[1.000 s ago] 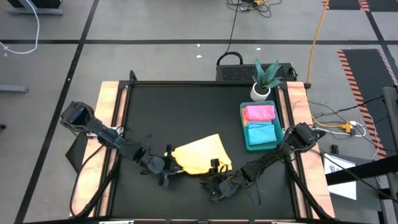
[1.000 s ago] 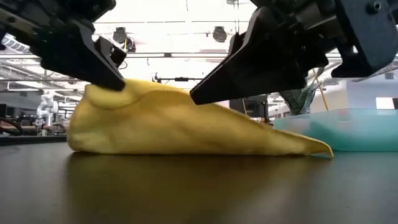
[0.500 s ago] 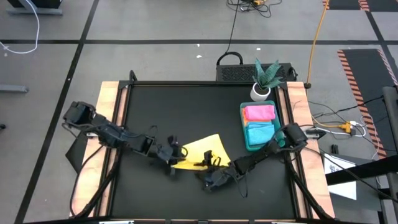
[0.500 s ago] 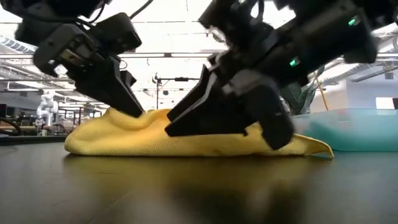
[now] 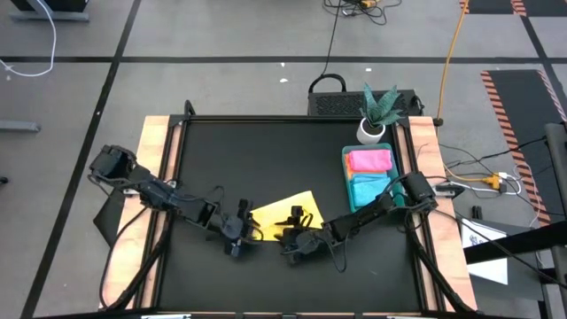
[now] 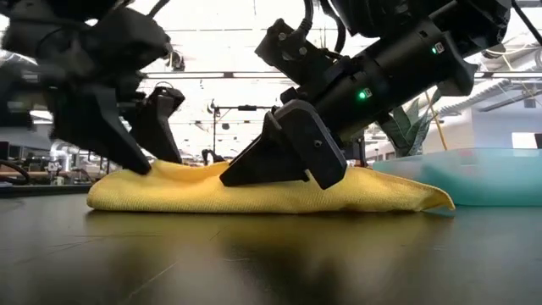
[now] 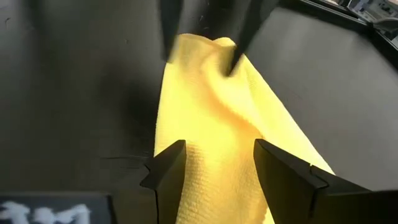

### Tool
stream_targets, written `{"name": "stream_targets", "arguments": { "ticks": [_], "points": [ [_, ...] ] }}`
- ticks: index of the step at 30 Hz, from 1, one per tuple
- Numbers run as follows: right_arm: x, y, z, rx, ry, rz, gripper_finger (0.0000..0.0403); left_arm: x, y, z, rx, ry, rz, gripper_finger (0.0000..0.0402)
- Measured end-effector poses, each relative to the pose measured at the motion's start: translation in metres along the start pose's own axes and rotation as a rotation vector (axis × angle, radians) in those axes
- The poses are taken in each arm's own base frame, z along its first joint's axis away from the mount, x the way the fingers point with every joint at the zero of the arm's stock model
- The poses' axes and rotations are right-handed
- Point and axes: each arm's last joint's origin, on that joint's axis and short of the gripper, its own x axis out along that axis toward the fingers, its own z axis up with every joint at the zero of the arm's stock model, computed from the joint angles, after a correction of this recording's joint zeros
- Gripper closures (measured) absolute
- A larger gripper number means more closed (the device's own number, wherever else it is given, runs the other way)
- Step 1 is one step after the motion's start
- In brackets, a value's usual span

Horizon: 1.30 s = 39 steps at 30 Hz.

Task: Fold microfiber towels
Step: Fold the yellow microfiber cloth

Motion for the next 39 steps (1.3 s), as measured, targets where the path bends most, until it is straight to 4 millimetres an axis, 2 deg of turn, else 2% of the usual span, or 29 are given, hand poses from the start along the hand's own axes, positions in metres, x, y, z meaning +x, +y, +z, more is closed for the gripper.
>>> {"name": "stream_targets", "arguments": {
  "ticks": [5, 11, 17, 21, 26, 29, 33, 39],
  "points": [
    [0.000, 0.001, 0.000, 0.003, -0.001, 0.002, 0.0222, 0.001, -0.008, 0.001, 0.077, -0.001, 0.205, 0.0212],
    [-0.003, 0.005, 0.000, -0.003, -0.004, 0.012, 0.0222, 0.007, -0.010, -0.003, 0.066, 0.024, 0.217, 0.0237],
    [-0.007, 0.012, 0.000, -0.018, -0.010, 0.028, 0.0222, 0.007, -0.008, -0.002, 0.012, 0.003, 0.280, 0.0285],
    [-0.011, 0.019, 0.000, -0.029, -0.017, 0.044, 0.0222, 0.007, -0.013, 0.001, -0.006, -0.034, 0.238, 0.0334],
    [-0.021, 0.030, 0.003, -0.045, -0.031, 0.077, 0.0222, 0.004, -0.032, 0.005, -0.053, -0.084, 0.035, 0.0393],
    [-0.031, 0.036, 0.010, -0.043, -0.057, 0.138, 0.0222, 0.001, -0.043, 0.008, -0.084, -0.112, -0.075, 0.0387],
    [-0.042, 0.040, 0.020, -0.024, -0.089, 0.292, 0.0222, 0.001, -0.052, 0.008, -0.110, -0.125, -0.137, 0.0372],
    [-0.043, 0.043, 0.021, 0.072, -0.057, 0.534, 0.0222, 0.010, -0.062, 0.007, -0.116, -0.148, -0.184, 0.0355]
  ]
}}
